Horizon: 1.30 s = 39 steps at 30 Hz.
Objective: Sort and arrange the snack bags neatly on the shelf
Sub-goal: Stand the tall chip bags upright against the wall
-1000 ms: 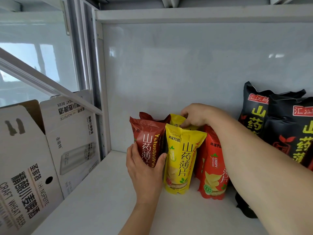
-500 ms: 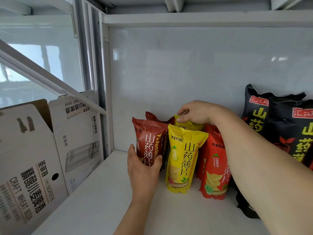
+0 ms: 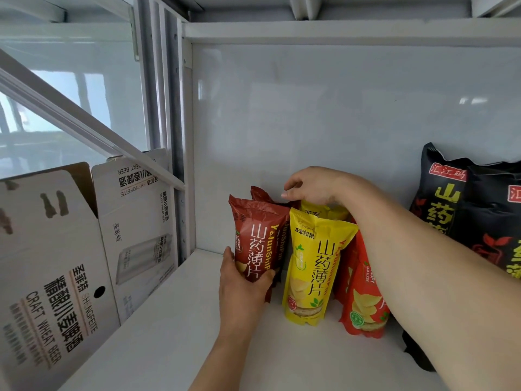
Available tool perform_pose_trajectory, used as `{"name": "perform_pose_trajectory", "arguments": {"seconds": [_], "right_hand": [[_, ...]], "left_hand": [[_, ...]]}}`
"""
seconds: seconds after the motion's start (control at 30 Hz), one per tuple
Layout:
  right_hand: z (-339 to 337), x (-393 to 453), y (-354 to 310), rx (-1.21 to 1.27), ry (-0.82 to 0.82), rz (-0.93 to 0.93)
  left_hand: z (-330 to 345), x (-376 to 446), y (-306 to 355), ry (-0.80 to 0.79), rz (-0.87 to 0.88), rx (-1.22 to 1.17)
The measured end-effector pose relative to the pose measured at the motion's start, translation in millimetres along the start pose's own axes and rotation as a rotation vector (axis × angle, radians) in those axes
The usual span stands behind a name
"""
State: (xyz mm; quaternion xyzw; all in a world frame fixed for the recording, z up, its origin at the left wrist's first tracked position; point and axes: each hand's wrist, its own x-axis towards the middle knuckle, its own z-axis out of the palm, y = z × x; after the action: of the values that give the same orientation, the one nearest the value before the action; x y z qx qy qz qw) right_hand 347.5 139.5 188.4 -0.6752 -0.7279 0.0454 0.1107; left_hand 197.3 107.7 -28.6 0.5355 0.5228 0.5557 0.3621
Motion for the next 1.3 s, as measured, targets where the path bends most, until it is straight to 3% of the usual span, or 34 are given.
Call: {"name": "perform_pose_trajectory", "arguments": {"seconds": [0.37,0.83,1.0,1.17,1.3], "right_hand": [[7.5,25.4,-13.0,-0.202,-0.167,-0.035],[10.4,26.5,-10.1,-0.069,-0.197,-0.072],[-5.2,5.2,-4.2,0.168,0.031,-0.053],[1.8,-50.7,2.3,0.449,0.479,-0.061],[47.8,-102.0,2.8,0.506,0.782,-0.004]], "left_hand": [[-10.4,-1.1,-10.0,-0.026,0.027,0.115],[-11.3,2.3,-14.9,-0.020,0.036,0.119],[-11.1,2.6,-15.8,-0.020,0.017,0.112],[-9.8,-2.1,-14.4,-0.038,0.014,0.115],[-12.1,-2.8,-15.6,-0.083,0.030,0.146]]}}
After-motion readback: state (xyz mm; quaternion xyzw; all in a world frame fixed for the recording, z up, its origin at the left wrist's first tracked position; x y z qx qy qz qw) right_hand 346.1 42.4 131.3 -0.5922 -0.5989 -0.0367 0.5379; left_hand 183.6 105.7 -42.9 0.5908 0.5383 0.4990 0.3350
